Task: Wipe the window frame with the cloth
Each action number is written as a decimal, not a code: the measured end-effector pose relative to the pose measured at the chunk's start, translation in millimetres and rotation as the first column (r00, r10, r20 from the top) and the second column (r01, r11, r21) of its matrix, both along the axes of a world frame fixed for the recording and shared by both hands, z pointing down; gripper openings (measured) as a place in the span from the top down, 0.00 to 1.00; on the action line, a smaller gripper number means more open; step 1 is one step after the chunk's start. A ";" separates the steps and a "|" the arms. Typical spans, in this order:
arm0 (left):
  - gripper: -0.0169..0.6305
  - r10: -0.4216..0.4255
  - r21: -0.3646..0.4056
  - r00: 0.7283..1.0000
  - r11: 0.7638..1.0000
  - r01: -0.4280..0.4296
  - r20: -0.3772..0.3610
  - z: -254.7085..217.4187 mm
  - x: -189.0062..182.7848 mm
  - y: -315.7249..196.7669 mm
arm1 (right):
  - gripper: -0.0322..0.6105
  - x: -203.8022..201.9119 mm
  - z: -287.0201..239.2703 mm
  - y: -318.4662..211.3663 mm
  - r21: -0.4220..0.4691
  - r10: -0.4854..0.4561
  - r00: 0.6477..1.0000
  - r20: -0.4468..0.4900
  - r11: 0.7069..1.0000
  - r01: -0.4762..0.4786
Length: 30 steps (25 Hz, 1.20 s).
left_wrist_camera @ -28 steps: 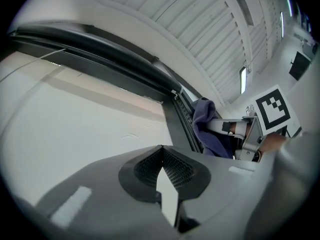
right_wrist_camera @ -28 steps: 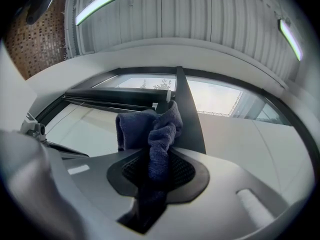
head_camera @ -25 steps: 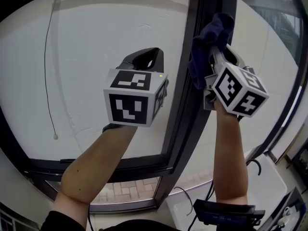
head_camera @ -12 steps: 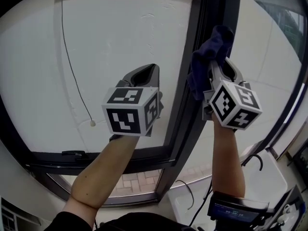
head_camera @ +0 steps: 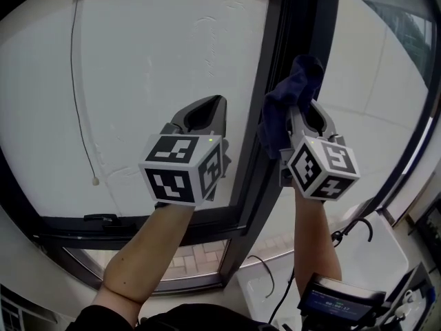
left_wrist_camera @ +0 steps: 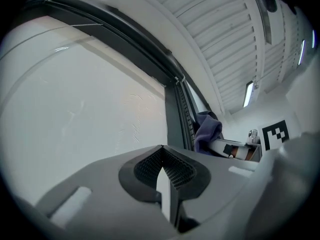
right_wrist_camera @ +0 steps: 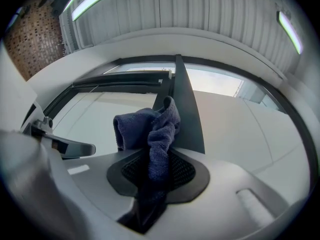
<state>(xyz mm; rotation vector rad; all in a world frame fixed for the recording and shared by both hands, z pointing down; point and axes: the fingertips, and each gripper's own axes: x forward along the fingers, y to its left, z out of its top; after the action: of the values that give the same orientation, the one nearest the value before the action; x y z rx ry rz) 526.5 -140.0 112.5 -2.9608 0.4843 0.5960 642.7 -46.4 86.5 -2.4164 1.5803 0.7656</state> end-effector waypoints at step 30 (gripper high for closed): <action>0.99 0.072 -0.104 0.978 0.993 -0.052 0.195 130.8 37.3 7.3 | 0.82 2.6 143.5 -4.1 -0.103 0.016 0.996 0.091 0.995 -0.007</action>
<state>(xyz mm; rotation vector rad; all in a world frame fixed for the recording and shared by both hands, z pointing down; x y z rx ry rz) 563.8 -132.7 243.2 -3.0948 0.4156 0.2837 645.3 -50.5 230.0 -2.4944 1.6095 0.5802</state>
